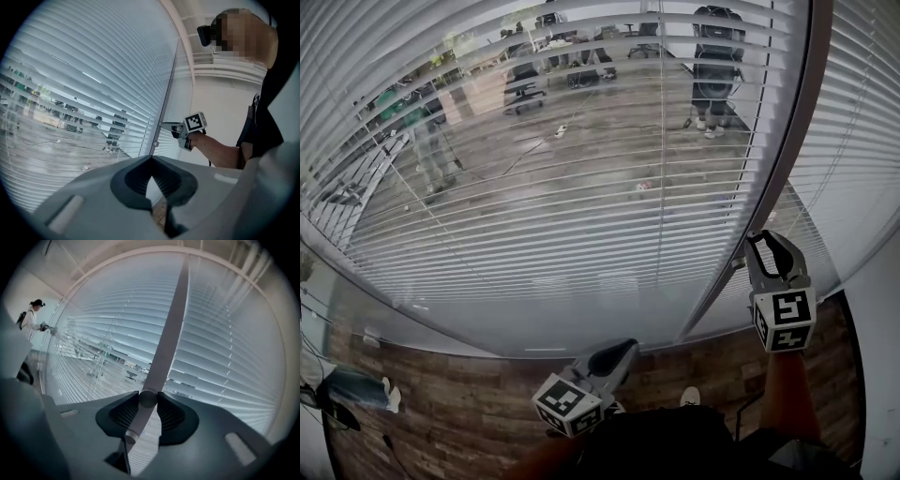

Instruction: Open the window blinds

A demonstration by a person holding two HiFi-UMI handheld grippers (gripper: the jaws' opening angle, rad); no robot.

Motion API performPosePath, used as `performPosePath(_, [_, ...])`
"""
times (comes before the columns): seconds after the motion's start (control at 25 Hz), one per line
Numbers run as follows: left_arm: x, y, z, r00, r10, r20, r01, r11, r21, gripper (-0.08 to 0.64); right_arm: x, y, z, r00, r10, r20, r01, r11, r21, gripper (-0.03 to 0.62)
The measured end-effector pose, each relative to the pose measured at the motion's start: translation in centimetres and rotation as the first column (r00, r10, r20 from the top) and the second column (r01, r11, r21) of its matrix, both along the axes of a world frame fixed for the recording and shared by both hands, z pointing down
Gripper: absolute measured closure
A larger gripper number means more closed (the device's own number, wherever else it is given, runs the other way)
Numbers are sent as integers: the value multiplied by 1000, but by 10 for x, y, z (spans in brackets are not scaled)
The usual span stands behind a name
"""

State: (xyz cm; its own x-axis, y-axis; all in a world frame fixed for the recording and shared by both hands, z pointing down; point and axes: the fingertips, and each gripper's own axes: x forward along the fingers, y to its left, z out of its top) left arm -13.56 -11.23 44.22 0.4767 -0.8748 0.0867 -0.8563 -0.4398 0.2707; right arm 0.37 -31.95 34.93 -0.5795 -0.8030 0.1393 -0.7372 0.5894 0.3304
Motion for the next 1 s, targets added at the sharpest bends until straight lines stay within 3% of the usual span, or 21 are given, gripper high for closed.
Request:
performPosePath(0.2, [1, -1, 1, 1000, 1, 7, -1, 1000, -1, 560, -3, 1, -1, 982, 40, -183, -18, 993, 116, 446])
performPosePath(0.48, [0, -1, 1, 1000, 3, 8, -3, 1000, 0, 560, -4, 2, 5, 920, 118, -375, -25, 969, 244, 446])
performPosePath(0.84, [5, -2, -4, 1000, 5, 9, -5, 1000, 2, 560, -1, 2, 7, 880, 157, -448, -19, 955, 297, 445])
performPosePath(1.0, [4, -1, -1, 1000, 7, 17, -7, 1000, -1, 560, -1, 1, 8, 894, 146, -424, -21, 958, 286, 440])
